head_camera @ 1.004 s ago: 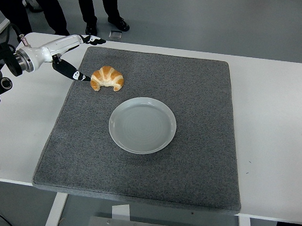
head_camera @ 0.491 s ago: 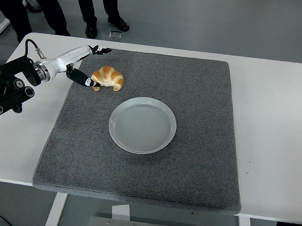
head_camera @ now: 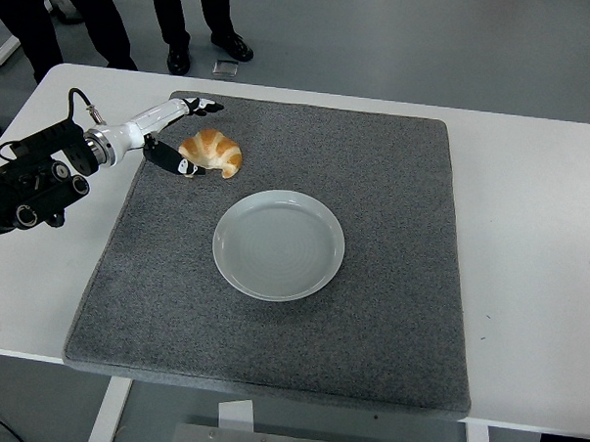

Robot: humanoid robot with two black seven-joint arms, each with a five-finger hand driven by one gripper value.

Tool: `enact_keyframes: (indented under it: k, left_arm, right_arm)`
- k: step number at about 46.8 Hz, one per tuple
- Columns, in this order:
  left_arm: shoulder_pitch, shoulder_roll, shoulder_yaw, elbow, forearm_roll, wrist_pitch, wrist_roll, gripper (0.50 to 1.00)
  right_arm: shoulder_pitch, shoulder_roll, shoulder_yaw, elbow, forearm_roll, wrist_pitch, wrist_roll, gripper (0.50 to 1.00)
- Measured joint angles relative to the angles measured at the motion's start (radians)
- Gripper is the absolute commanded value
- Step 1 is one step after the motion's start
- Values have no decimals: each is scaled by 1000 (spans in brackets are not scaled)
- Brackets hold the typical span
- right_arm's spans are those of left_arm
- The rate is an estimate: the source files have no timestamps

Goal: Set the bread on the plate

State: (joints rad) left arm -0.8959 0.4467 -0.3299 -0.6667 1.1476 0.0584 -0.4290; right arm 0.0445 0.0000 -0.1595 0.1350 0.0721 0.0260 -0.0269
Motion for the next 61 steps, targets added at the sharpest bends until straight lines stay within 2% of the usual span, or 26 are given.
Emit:
enact_keyframes:
  k: [19,27,31,36,56,61]
  left_arm:
    - [-1,-25,0,9,1,1,0,943]
    - [-1,-25,0,9,0,25,0,941]
    - [-1,-25,0,10,0,28,0,898]
    - [-1,-25,1,10,0,28,0,870]
    - [18,-37,8,31,-5,29,-1,861]
    - [24,-39,8,32,-5,29,-1,763]
  right_arm:
    - [0,0,0,0,0,0,0,952]
    - [0,0,0,0,0,0,0,952]
    - [0,0,0,0,0,0,0,952]
    - [0,0,0,0,0,0,0,952]
    - [0,0,0,0,0,0,0,952]
    - [0,0,0,0,0,0,0,952]
